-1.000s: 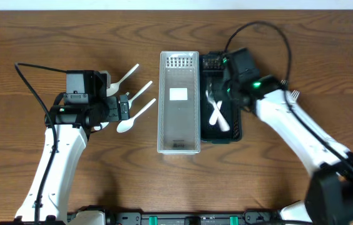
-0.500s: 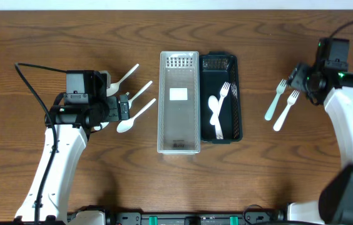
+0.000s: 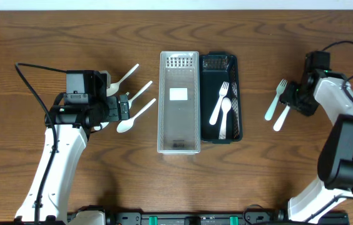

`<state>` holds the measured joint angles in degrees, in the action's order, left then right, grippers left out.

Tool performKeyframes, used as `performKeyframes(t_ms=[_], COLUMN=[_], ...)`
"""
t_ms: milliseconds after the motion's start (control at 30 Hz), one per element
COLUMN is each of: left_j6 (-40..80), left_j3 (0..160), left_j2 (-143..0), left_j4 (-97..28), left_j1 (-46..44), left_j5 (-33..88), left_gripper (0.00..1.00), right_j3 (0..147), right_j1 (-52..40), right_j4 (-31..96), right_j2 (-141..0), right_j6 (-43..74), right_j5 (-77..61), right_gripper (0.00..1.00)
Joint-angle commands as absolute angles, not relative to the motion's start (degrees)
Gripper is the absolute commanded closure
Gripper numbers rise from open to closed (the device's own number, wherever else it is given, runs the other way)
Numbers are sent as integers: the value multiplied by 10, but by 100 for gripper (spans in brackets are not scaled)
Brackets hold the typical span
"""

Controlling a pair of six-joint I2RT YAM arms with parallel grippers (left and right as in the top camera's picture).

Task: Pack container
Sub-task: 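Grasp the next white fork with the right gripper, then place the fork into the black tray with the right gripper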

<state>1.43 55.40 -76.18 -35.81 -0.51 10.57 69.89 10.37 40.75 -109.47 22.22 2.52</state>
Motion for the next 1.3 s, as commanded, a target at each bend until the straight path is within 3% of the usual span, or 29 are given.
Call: performKeyframes(t_ms=[0,233,333,467,733,967,1267], left_j6=[9,9,9,9,9,9,9], left_j3=[562,562,562,562,562,562,562], left_j2=[-766,-766,-766,-766,-766,-766,-766], left_j4=[-360,-360,-360,-360,-360,-360,-360], left_j1=[-3,-3,-3,-3,-3,-3,-3], left_j5=[109,109,109,109,109,109,109], left_gripper=[2,2,2,2,2,2,2], right_j3=[700,699,698,697,746,772,747], right_j1=[103,103,103,103,78,-40,-224], right_j4=[410,409,409,407,441,404,396], right_j2=[-1116,-1123,-1124,-1124,-997,-835,-920], right_j6=[233,233,233,233,200,212,227], right_j5=[23,28,31,52,8,-67,36], right_gripper=[51,64,85,98,99,98,99])
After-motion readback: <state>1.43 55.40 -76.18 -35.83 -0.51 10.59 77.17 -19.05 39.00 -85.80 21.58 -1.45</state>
